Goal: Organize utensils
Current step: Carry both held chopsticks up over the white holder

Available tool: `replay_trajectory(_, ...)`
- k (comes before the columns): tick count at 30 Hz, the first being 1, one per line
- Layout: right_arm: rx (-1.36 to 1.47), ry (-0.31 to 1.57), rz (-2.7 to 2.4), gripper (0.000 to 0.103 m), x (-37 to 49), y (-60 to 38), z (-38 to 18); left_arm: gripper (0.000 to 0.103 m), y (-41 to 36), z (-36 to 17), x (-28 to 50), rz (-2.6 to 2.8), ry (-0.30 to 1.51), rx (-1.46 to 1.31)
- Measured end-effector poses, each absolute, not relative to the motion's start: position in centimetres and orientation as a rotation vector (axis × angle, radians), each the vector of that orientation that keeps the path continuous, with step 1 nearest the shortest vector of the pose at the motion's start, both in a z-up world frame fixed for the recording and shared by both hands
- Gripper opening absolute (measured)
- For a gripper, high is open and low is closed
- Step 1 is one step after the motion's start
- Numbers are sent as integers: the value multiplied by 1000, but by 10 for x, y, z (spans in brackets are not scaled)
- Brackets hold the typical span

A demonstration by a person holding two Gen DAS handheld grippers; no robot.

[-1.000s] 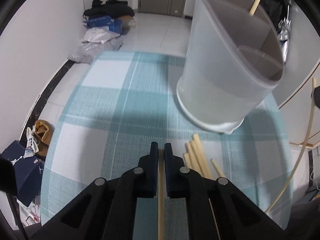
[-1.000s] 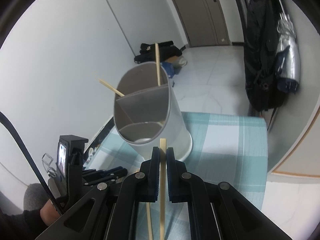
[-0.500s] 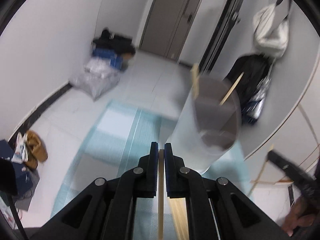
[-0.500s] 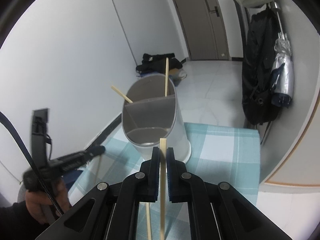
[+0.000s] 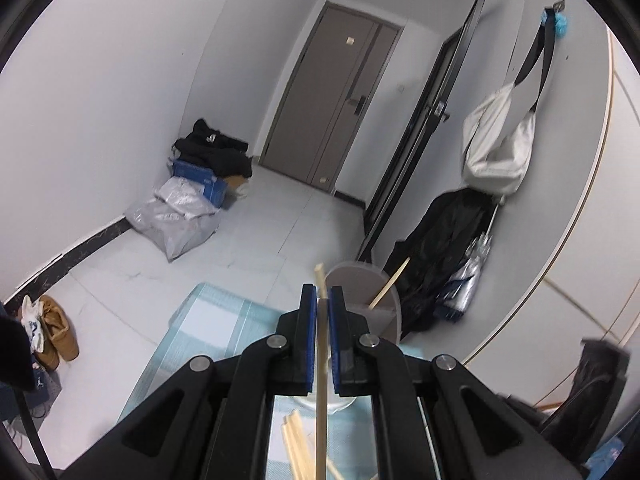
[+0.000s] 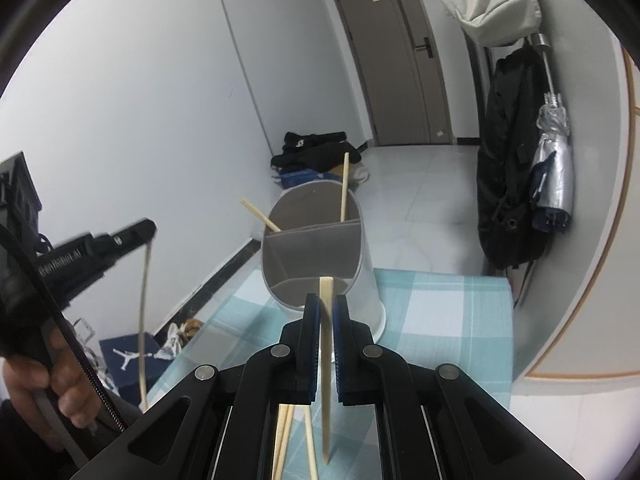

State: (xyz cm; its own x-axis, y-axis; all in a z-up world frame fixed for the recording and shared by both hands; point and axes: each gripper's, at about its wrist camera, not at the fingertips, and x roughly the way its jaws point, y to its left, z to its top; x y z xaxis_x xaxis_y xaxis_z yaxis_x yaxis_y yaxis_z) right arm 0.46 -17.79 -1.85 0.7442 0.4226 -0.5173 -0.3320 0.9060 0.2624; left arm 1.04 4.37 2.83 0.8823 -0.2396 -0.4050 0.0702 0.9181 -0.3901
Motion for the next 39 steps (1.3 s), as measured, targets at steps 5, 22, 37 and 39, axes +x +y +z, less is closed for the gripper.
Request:
replay_trajectory(5,206,552,407,5,0,-189,1,3,36,49,16,-169,397,-352)
replay_trajectory(22,287,418,459,5,62,-206,107,3,23,93,91,-130,166,-306)
replay_trajectory(37,293,376,469,5,155,-186,100,3,10,53,145,-76,66,-223)
replay_trajectory(39,309,376,470,5,160,-186,95,3,11,49,148,-72,56,-227)
